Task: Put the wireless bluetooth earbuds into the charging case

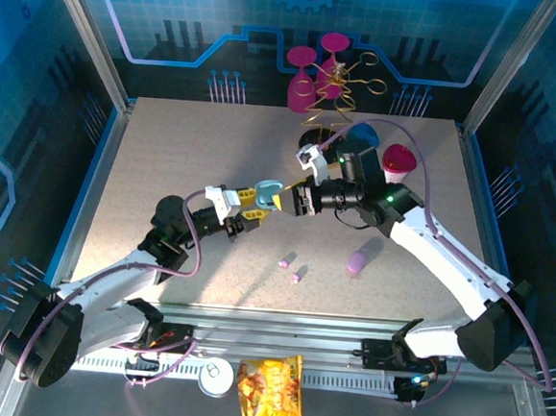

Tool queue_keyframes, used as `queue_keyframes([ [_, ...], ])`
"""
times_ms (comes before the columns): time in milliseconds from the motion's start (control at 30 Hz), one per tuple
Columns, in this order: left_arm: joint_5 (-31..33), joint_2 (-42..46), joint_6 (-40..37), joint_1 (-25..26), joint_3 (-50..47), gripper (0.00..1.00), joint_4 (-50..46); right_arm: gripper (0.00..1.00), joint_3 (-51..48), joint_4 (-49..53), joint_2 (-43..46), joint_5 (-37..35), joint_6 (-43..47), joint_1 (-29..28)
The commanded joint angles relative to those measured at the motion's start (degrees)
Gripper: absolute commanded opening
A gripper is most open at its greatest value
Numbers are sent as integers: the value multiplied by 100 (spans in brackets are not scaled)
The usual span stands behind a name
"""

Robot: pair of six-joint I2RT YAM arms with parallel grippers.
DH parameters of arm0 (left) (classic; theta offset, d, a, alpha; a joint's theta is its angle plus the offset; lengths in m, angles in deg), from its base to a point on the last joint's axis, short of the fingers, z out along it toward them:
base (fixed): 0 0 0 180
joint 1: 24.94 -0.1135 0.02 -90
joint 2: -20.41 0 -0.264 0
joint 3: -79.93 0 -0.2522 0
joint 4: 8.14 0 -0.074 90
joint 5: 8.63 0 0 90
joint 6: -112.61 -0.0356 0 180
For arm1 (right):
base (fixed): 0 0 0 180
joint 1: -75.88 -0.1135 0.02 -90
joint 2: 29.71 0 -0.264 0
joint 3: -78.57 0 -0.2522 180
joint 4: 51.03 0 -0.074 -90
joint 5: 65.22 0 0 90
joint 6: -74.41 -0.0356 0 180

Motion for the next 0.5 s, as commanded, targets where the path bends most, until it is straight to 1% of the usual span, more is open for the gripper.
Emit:
queue_keyframes([
  [0,26,17,-49,28,-36,14,231,59,-51,-394,303,-211,-116,88],
  [100,-73,-68,-42,30,-5,14,235,63,66,-586,314,-378,-187,99],
  [167,-173,-120,2,33,10,14,291,65,202,-620,177,-406,-250,107],
  [300,-280,-127,40,31,30,14,297,65,805,-122,-369,-392,-144,69],
  [367,-256,-75,16,33,1,14,286,62,1003,66,-585,-531,-15,16],
  [467,-204,23,-14,30,-20,14,225,53,1194,348,-855,-504,32,7],
])
